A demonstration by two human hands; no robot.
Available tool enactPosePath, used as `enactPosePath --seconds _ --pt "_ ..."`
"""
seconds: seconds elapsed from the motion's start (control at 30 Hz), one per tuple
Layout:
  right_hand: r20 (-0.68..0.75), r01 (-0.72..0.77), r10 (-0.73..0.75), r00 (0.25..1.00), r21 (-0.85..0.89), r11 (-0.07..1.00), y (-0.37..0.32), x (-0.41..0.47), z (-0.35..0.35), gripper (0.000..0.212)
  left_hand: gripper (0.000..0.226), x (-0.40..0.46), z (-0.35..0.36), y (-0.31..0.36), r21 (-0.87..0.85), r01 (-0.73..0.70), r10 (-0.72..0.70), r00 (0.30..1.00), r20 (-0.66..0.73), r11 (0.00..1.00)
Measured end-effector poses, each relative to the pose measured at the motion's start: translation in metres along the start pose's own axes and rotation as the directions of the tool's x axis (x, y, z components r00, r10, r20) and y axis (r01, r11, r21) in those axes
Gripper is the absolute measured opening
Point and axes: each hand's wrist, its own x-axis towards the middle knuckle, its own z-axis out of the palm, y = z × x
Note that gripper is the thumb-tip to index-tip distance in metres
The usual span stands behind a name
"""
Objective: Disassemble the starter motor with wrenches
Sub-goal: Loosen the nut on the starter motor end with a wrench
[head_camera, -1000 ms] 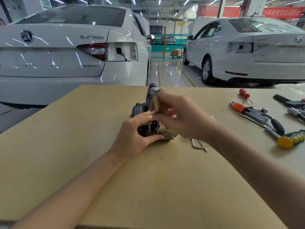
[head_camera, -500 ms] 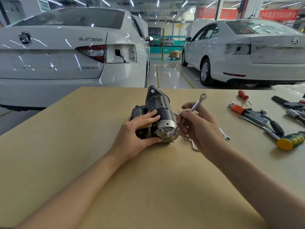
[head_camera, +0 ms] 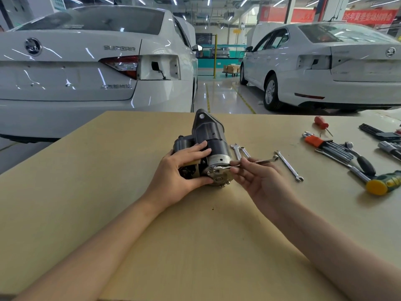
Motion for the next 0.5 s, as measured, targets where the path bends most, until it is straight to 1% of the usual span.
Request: enactPosePath --seconds 0.13,0.33,0.4,0.5 --pt "-0.027 -0.034 0.036 0.999 0.075 0.997 0.0015 -0.0004 0.0029 0.010 0.068 -0.0005 0.0003 -0.0005 -0.006 -0.002 0.002 1.000 -0.006 1.000" --pt "-0.023 -0.030 0.032 0.999 0.084 0.996 0.0025 -0.0011 0.0030 0.009 0.069 0.0000 0.0002 0.0006 -0.005 0.004 -0.004 1.000 -0.009 1.000" --pt "-0.003 0.010 -0.010 1.000 0.031 0.999 0.0026 -0.0014 0.0022 0.008 0.069 -0.0002 0.0003 0.0009 -0.010 0.008 -0.009 1.000 -0.009 1.000" --pt "0.042 0.118 -0.115 0.993 -0.106 0.987 -0.0001 -0.0013 0.0024 0.011 0.070 0.0000 -0.0001 0.0020 -0.013 0.017 -0.017 1.000 -0.006 1.000"
